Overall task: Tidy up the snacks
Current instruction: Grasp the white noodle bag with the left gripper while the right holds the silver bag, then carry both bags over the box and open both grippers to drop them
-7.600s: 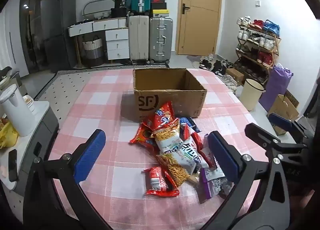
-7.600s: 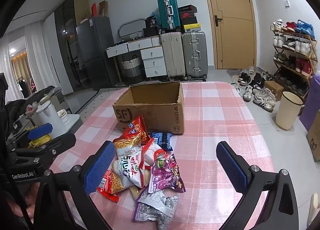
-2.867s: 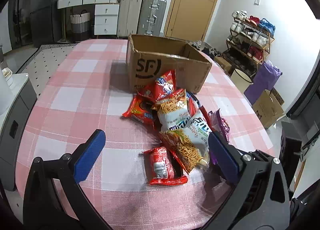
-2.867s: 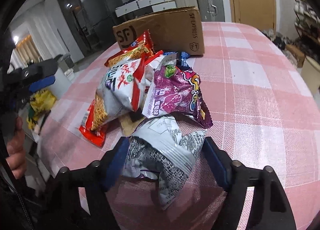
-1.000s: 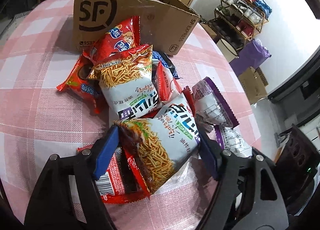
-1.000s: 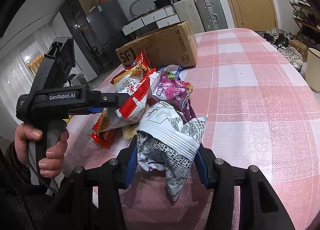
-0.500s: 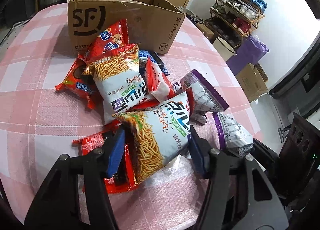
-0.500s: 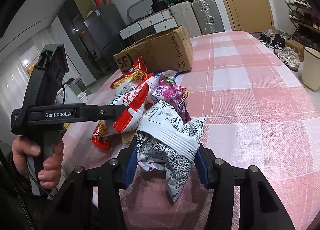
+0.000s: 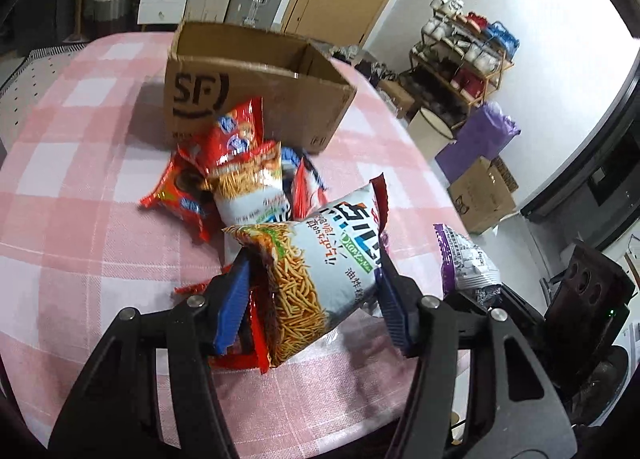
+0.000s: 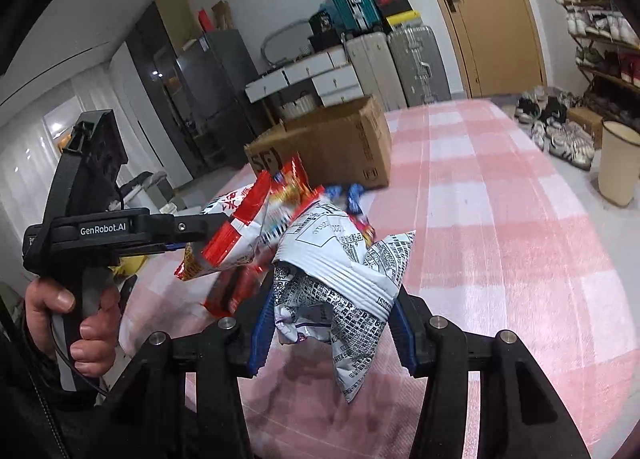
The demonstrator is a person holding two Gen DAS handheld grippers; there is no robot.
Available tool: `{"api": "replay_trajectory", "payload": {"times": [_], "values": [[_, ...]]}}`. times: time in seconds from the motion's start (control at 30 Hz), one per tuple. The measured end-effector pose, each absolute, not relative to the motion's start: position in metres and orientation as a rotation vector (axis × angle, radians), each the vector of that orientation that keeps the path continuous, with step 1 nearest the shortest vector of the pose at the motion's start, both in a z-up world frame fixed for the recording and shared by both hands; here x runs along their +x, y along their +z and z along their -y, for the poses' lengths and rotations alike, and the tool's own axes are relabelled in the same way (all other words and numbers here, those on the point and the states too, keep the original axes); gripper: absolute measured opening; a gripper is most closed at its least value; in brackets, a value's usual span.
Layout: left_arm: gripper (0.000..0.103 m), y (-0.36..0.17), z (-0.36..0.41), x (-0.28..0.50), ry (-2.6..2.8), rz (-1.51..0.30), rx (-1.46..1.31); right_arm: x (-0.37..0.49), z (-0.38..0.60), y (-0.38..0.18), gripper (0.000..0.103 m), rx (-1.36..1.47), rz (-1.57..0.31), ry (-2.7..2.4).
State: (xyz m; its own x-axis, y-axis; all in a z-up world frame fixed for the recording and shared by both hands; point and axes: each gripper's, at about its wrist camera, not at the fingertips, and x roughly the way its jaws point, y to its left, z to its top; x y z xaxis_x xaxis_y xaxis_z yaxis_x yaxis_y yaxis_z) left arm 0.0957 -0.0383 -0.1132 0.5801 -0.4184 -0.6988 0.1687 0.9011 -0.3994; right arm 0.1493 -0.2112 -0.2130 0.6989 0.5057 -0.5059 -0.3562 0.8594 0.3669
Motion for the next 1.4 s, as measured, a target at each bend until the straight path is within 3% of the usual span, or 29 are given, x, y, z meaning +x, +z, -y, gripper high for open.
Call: {"api": "replay_trajectory", "payload": {"times": [0.37, 0.73, 1.1, 1.4], "values": [[0.056, -0.047, 0.008, 0.099, -0.335, -0.737, -0.318, 0.186, 0.196, -0.15, 0.05, 0.249, -0.545, 0.581], [0.056, 0.006, -0.027, 0.154, -0.264, -0.666, -0.276, 0.261, 0.165, -0.092, 0.05, 0.205, -0.511, 0.661], [0.056, 0.032, -0.06, 0.248, -0.218, -0.679, -0.305, 0.346, 0.139, -0.063, 0.05, 0.21, -0.548, 0.681], [0.057, 0.015, -0.056, 0.324, -0.198, -0.739, -0.285, 0.404, 0.124, -0.071, 0.051, 0.212, -0.612, 0.67]]}}
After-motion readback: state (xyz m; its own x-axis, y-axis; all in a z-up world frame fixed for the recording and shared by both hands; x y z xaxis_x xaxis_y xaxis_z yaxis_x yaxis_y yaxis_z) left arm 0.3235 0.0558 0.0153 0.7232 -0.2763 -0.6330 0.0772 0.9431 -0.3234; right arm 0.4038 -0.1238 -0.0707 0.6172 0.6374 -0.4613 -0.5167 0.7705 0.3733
